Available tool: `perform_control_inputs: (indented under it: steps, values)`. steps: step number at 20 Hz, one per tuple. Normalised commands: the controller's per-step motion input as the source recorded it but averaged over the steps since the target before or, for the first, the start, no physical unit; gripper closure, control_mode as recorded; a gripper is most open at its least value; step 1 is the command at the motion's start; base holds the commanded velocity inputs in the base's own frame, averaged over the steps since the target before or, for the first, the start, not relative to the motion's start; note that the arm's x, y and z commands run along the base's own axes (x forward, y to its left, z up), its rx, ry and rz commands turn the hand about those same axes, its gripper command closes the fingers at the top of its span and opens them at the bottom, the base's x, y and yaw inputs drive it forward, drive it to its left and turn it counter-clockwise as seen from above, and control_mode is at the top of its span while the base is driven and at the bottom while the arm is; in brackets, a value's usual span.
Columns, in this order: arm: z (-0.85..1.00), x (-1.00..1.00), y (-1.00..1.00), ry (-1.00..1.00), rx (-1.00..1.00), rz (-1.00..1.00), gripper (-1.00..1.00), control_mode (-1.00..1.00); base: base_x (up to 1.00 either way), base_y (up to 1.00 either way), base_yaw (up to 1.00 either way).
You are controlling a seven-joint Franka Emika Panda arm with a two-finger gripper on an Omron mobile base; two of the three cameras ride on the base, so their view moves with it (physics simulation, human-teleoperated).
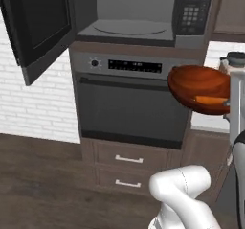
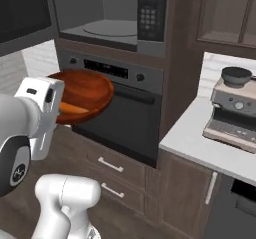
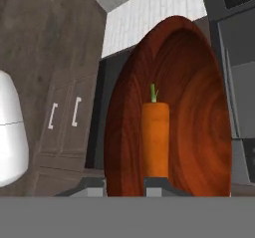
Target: Pick the carrot from the sink and place it in the bowl. Then pick the bowl and place it in the microwave. Then close the microwave door and press the start button.
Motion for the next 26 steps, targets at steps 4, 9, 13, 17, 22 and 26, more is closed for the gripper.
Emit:
perform_control_inputs:
  steps: [4,9,13,17,22,26]
  values:
    - [0.0,0.0,0.0,0.0,0.0,0.0,1.0,1.0,0.38,0.9,0.0]
    - [0.0,0.0,0.0,0.0,0.0,0.0,1.0,1.0,0.38,0.22,0.12]
    - [0.0,0.0,0.0,0.0,0.0,0.0,1.0,1.0,0.19,-0.01,0.19]
    - [0.0,0.0,0.0,0.0,0.0,0.0,1.0,1.0,0.22,-0.09,0.31]
    - [0.0,0.0,0.0,0.0,0.0,0.0,1.0,1.0,0.14,-0.28,0.3]
    - [0.0,0.0,0.0,0.0,0.0,0.0,1.0,1.0,0.14,-0.42,0.21]
